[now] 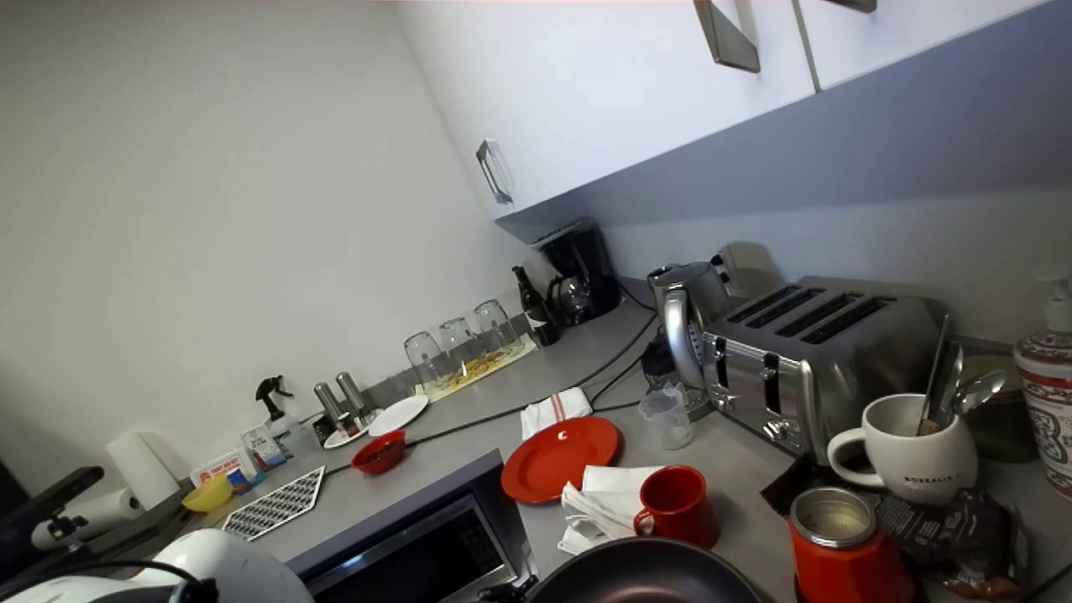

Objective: Open the first top drawer

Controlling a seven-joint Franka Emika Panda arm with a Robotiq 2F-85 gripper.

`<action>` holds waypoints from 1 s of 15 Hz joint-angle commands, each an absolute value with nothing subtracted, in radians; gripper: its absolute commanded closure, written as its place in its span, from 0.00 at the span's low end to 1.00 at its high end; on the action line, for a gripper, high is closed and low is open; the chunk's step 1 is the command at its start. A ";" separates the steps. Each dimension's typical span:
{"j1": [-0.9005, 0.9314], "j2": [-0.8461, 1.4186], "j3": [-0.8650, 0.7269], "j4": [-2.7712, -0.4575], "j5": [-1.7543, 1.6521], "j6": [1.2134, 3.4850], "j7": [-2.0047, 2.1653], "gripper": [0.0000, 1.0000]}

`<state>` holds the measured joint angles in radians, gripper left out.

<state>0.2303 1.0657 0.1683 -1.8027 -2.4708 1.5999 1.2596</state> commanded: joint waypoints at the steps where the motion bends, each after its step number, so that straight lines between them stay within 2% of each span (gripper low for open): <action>1: 0.221 1.070 0.179 -1.799 -2.478 1.595 1.253 0.84; 6: 0.221 1.070 0.179 -1.800 -2.478 1.595 1.253 0.84; 7: 0.221 1.070 0.179 -1.800 -2.478 1.595 1.253 0.93; 15: 0.251 1.099 0.230 -1.793 -2.421 1.567 1.257 0.93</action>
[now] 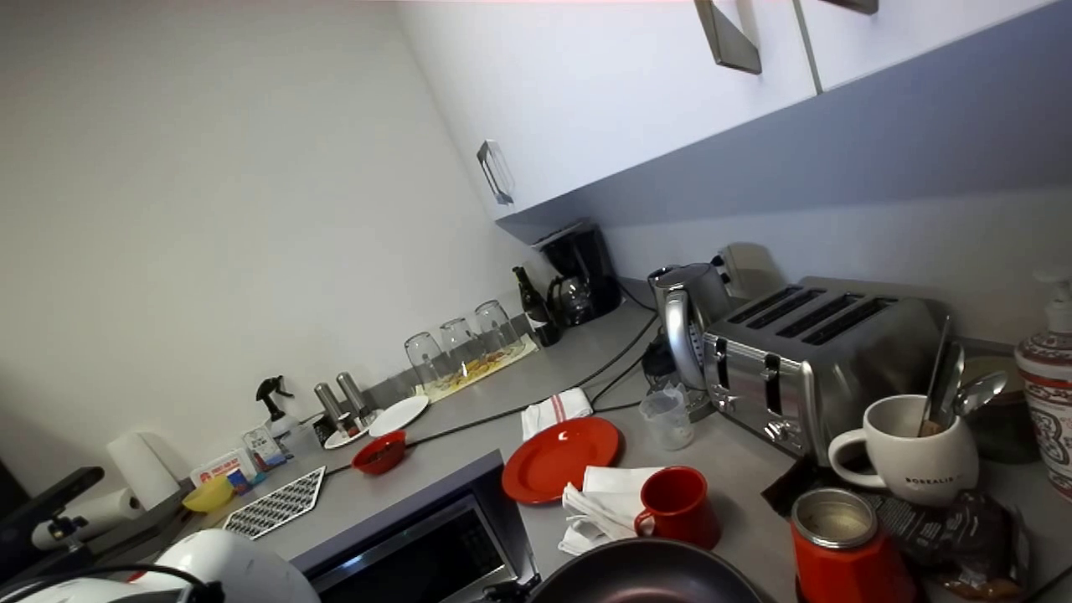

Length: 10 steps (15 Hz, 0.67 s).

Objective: Open the first top drawer

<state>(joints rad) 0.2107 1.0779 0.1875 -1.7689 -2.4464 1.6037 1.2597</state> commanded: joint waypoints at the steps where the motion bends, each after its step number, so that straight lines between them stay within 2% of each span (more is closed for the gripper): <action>1: 0.259 1.103 0.235 -1.799 -2.417 1.558 1.262 0.93; 10: 0.275 1.112 0.239 -1.832 -2.463 1.557 1.291 0.93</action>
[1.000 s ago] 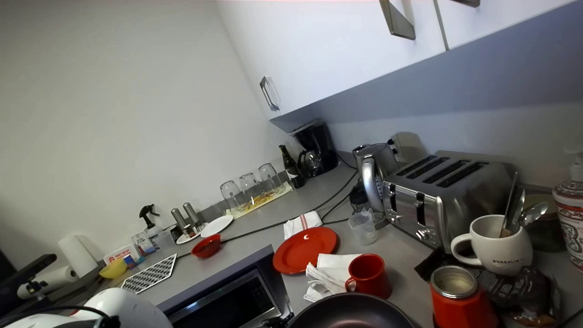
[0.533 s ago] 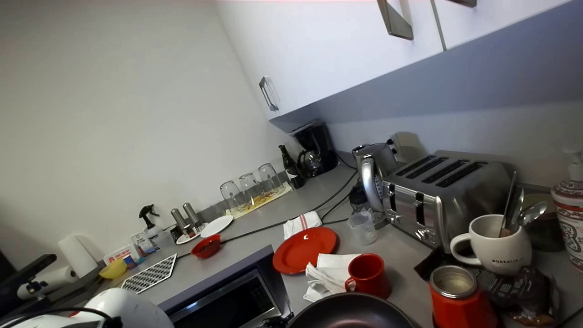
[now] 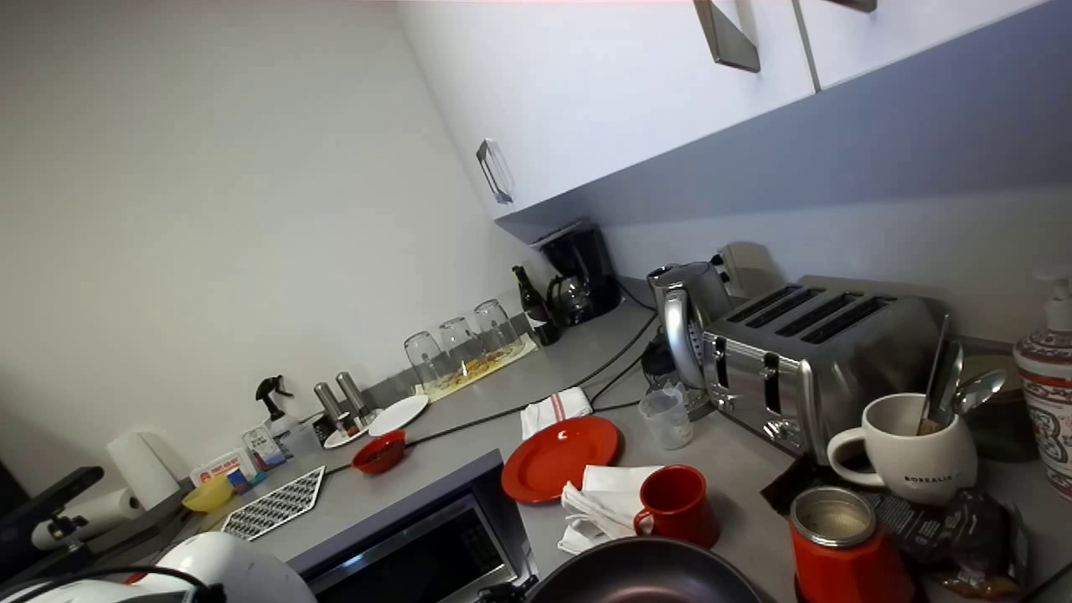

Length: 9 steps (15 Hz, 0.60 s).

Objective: Open the first top drawer

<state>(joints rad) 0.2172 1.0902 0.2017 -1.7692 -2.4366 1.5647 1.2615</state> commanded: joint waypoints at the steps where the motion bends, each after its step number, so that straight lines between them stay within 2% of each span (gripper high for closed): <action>1: 0.274 1.109 0.238 -1.836 -2.469 1.561 1.294 0.93; 9: 0.275 1.095 0.236 -1.852 -2.498 1.560 1.314 0.93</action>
<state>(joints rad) 0.2151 1.0891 0.1990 -1.7764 -2.4539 1.5634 1.2739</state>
